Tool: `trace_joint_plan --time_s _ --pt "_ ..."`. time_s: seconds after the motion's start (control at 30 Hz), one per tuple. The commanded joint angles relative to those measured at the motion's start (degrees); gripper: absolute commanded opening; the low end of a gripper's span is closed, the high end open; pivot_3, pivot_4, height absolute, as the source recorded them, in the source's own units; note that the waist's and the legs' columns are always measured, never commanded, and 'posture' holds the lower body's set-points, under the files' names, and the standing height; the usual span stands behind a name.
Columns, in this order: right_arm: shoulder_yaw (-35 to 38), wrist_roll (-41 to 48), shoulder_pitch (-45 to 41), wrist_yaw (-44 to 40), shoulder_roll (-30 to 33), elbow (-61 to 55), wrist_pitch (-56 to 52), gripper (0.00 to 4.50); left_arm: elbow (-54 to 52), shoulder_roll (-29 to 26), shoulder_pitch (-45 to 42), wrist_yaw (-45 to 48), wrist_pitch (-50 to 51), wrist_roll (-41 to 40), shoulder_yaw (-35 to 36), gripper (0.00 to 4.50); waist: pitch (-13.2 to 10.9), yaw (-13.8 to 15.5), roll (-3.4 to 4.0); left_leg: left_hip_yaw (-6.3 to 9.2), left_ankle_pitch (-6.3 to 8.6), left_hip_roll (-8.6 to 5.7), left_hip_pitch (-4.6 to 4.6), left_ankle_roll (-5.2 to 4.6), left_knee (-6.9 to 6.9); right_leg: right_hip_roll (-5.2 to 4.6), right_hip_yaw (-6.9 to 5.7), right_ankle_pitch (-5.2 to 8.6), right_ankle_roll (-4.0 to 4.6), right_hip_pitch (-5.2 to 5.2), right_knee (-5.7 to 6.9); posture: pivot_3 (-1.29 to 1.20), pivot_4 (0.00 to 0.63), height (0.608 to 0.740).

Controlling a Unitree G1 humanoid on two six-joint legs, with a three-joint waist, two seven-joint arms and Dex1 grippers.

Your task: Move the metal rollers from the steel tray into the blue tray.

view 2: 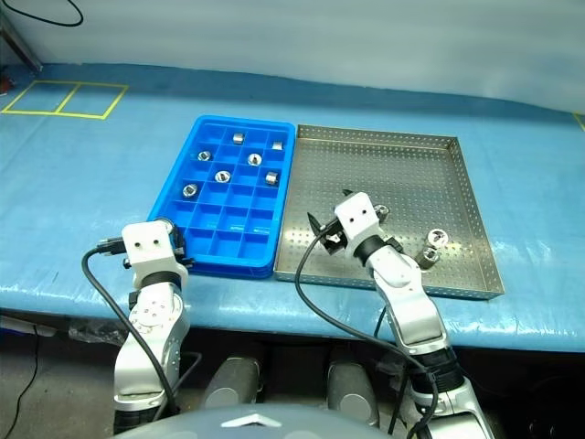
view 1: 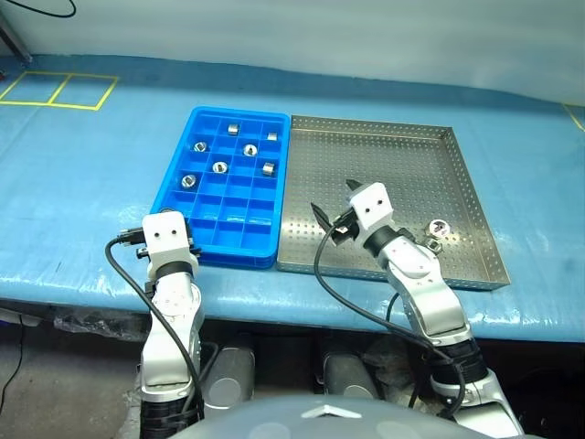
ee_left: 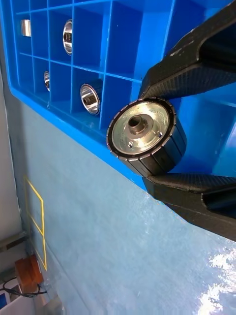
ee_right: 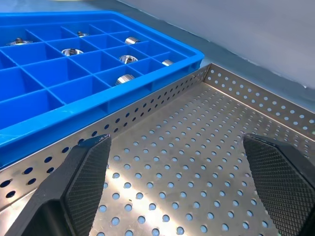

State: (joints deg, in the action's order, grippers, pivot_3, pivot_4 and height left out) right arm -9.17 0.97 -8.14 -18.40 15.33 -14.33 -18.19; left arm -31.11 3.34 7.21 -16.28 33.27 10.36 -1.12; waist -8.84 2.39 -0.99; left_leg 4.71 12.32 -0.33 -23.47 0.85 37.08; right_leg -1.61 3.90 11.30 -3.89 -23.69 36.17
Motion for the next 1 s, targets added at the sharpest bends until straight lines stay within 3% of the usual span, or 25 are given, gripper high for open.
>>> trace_joint_plan --time_s 0.03,0.1,0.33,0.5,0.63,1.0 --pt "1.00 -0.08 0.24 0.76 -0.42 -2.55 0.35 4.50 -0.90 2.47 -1.28 -0.61 -0.25 0.02 -0.49 1.87 0.00 0.01 0.00 0.00 0.00 0.00 -0.01 0.00 0.00 0.00 0.00 0.00 0.00 0.00 0.00 0.18 0.150 0.740" --pt "1.14 -0.09 0.64 1.16 -0.78 -2.87 0.22 4.50 -0.23 2.18 -1.97 -1.01 1.34 0.54 -0.01 1.87 0.00 0.00 0.00 0.00 0.00 0.00 -0.01 0.00 -0.01 0.00 0.00 0.00 0.00 -0.01 -0.01 0.17 0.150 0.740" --pt "5.22 4.00 1.05 2.88 -3.29 -4.35 -2.34 4.50 1.24 -0.86 -5.29 6.57 -2.14 -4.30 -0.82 4.18 -0.03 -0.07 0.02 0.01 0.00 0.00 -0.03 0.00 0.00 0.00 -0.02 0.00 0.00 -0.01 -0.02 0.15 0.150 0.740" --pt "10.49 6.00 -0.24 5.74 -4.11 -5.54 -5.60 4.50 4.07 -2.00 -9.95 13.75 -4.67 -10.57 0.85 4.18 -0.04 -0.28 0.06 -0.01 0.00 -0.01 -0.04 0.00 0.02 0.00 -0.01 -0.01 -0.01 0.00 -0.03 0.11 0.150 0.740" --pt "13.69 6.00 0.71 7.37 -3.37 -7.82 -6.78 4.50 9.11 -5.53 -17.34 22.13 -8.40 -12.19 -3.20 4.18 -0.09 -0.51 0.16 0.02 -0.01 -0.01 -0.09 0.00 -0.01 0.04 -0.02 -0.01 0.00 -0.07 -0.03 0.08 0.150 0.740" --pt "17.82 13.12 5.68 3.72 0.95 -18.28 -16.21 4.50 40.35 -0.41 -38.44 32.26 -16.68 -13.89 -9.12 4.18 -0.10 -3.50 0.25 -0.03 0.04 -0.07 -0.11 -0.10 -0.04 0.03 0.08 -0.07 -0.11 0.01 -0.20 -0.04 0.150 0.740"
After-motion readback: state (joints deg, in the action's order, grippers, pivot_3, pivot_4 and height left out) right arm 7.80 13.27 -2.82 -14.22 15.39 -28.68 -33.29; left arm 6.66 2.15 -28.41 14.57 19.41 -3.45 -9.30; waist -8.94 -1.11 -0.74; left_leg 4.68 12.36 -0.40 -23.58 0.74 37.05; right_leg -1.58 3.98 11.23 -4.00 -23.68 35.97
